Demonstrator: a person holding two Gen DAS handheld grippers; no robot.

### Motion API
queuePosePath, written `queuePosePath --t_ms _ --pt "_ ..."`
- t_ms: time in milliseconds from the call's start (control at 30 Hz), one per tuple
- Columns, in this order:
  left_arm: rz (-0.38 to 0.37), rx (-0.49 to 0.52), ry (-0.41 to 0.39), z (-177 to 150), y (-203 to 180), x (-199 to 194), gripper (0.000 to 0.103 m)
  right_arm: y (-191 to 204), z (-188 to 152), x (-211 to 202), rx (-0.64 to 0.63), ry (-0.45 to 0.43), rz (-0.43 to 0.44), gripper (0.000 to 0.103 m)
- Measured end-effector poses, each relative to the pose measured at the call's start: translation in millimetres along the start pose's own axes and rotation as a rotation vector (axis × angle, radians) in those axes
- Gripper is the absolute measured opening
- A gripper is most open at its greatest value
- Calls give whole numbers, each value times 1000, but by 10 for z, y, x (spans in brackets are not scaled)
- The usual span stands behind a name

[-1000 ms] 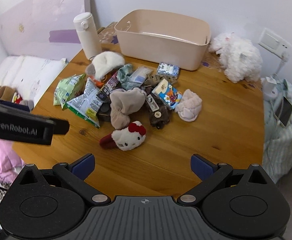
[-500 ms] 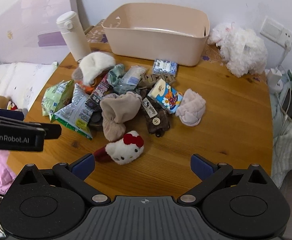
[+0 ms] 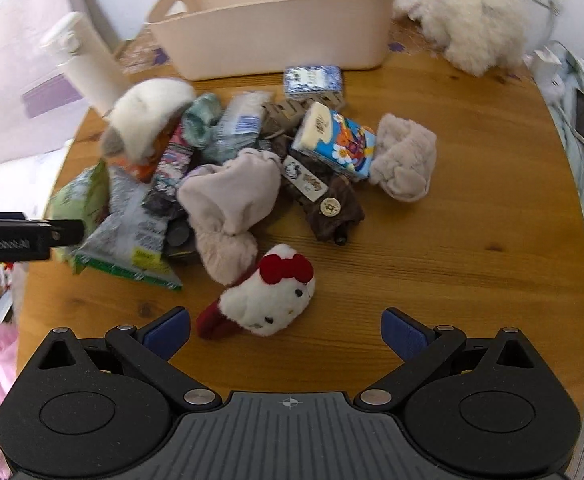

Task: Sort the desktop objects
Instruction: 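Grasp the green snack bag with the left tool while the right tool grasps the Hello Kitty plush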

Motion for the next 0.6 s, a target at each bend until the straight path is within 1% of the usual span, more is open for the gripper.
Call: queuePosePath --t_ms 100,167,233,367,433,500,533,600 --pt "5 6 13 41 120 177 88 -2 11 141 48 12 -34 103" --pt "-6 7 22 52 178 282 88 -4 12 235 66 22 -59 102" --pt "-23 1 27 50 219 380 88 22 -11 328 88 41 -48 97" --pt "-33 -36 61 -13 275 561 88 60 -86 507 153 95 -27 94" --pt "-60 -67 86 -63 299 645 88 63 -108 577 177 106 -34 88" --pt "-88 -92 88 -100 302 706 88 56 -105 623 202 105 -38 83" --pt "-92 -98 89 -115 310 725 88 54 -101 640 212 106 -38 78" --pt "-91 -117 96 -144 328 794 88 48 -91 677 228 111 -42 76"
Point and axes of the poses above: each gripper's, at about its wrist camera, not at the fingertips, and x roughly the way its jaws point, y to its left, z to its top, the point moved 10 cm from there along x, roughly the way its jaws point, and after that the axes turned 13 degrees about x, right-handed, at the moved point
